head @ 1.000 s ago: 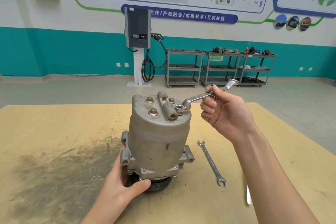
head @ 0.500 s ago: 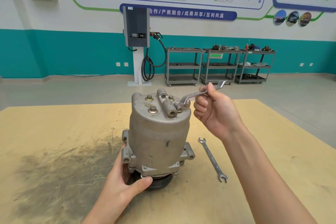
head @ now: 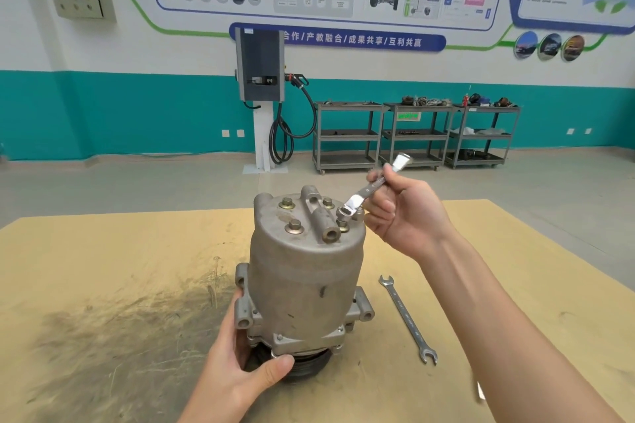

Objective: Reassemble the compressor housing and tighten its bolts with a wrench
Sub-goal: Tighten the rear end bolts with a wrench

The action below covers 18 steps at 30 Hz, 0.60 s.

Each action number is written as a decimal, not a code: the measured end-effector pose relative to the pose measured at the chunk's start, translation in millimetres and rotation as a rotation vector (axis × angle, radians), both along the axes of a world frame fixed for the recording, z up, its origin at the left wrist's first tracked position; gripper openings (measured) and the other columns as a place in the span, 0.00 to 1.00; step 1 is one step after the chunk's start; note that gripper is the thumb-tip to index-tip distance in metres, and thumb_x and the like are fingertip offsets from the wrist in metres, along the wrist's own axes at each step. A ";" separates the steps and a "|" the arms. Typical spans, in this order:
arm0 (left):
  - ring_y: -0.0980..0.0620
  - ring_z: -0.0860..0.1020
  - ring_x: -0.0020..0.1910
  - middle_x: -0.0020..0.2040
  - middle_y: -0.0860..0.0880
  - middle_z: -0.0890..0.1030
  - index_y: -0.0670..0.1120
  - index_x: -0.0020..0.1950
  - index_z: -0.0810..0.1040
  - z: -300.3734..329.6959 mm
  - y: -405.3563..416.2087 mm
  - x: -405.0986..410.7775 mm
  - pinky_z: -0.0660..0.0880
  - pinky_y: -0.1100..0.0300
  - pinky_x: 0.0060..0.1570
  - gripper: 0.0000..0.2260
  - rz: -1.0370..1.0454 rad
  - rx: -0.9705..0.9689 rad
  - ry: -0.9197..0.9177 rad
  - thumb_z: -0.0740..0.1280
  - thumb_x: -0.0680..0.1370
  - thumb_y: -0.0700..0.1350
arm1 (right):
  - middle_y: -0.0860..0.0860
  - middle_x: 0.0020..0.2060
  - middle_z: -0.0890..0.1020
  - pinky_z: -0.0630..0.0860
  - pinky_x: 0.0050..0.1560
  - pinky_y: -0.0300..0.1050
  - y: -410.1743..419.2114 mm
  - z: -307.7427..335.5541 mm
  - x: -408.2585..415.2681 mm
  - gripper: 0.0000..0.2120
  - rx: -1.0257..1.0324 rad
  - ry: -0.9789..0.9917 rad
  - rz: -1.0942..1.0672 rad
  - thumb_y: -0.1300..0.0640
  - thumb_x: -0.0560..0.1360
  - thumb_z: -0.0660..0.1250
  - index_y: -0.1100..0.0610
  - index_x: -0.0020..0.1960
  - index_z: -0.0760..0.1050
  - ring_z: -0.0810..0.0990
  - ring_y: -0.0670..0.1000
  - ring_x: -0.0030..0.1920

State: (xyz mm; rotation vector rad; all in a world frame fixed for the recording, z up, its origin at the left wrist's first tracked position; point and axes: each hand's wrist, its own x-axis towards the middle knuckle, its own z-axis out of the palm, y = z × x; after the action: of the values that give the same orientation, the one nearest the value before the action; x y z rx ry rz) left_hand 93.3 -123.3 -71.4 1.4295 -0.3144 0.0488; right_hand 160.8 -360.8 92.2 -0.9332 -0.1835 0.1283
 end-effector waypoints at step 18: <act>0.60 0.76 0.64 0.64 0.62 0.79 0.55 0.78 0.56 4.1 -0.3 -3.0 0.70 0.59 0.64 0.63 -0.001 -0.012 0.000 0.85 0.48 0.61 | 0.45 0.19 0.64 0.57 0.19 0.35 11.0 20.0 29.3 0.16 -0.391 0.021 0.257 0.52 0.82 0.56 0.56 0.39 0.71 0.60 0.43 0.19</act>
State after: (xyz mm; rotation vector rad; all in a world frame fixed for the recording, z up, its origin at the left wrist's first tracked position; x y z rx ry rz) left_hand 90.2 -123.5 -67.3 1.4176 -0.3146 0.0495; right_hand 190.1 -349.8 112.2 -1.2946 -0.2643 0.4223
